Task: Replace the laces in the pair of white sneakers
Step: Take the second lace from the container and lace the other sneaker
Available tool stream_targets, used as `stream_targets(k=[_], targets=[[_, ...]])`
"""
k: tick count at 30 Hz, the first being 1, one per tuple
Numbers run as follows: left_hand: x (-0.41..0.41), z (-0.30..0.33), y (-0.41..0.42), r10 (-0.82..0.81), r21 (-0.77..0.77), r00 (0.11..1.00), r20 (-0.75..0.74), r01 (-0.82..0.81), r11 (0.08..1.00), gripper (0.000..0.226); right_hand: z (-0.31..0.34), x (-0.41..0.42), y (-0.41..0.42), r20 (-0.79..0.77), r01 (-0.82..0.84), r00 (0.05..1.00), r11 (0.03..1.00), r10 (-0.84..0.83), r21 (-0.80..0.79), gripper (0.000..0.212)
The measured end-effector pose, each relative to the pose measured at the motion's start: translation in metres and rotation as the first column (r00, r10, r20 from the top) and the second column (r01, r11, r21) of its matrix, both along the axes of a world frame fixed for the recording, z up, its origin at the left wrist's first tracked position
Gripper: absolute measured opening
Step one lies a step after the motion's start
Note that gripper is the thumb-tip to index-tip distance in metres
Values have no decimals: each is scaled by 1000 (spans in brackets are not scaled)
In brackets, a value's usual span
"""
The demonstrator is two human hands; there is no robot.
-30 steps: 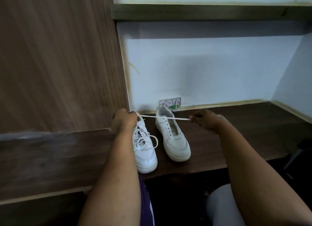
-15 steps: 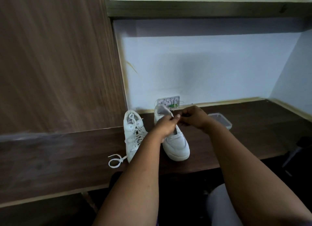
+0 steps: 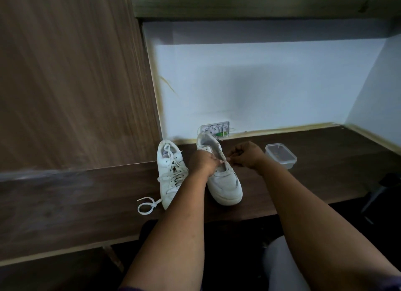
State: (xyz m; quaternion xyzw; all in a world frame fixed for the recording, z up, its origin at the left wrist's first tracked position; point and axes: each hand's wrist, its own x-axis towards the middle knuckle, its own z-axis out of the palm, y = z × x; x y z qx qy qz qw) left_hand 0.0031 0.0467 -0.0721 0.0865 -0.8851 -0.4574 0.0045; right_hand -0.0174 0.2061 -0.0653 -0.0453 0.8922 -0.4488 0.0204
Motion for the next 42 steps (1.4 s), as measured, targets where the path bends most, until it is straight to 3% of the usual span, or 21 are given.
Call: stream_targets(k=[4, 8, 12, 15, 20, 22, 32, 42], targets=[[3, -5, 2, -8, -138, 1000, 2, 8, 990, 15, -10, -7, -4, -43, 107, 994, 977, -101, 182, 17], [7, -6, 7, -49, -251, 998, -44, 37, 967, 26, -7, -5, -18, -28, 108, 994, 938, -105, 330, 40], [10, -5, 8, -79, -283, 988, -132, 39, 958, 24, -7, -12, -20, 11, 108, 993, 925, -120, 364, 30], [11, -1, 7, -73, -220, 986, -150, 39, 975, 5, -5, -12, -21, 88, 92, 989, 957, -121, 276, 22], [10, -2, 5, -83, -187, 988, -130, 58, 981, 5, -5, -9, -21, 209, 140, 965, 985, -159, 100, 22], [9, -3, 6, -120, -223, 988, -102, 95, 970, 19, -3, -8, -22, 233, 139, 960, 987, -155, 81, 20], [4, -18, 16, -173, -423, 984, -33, 143, 895, 30, -3, -10, -20, 291, 131, 949, 991, -118, -26, 6], [8, -23, 32, 135, -196, 987, 90, -115, 974, 48, -3, -8, -20, 289, 115, 952, 993, -105, -19, 11]])
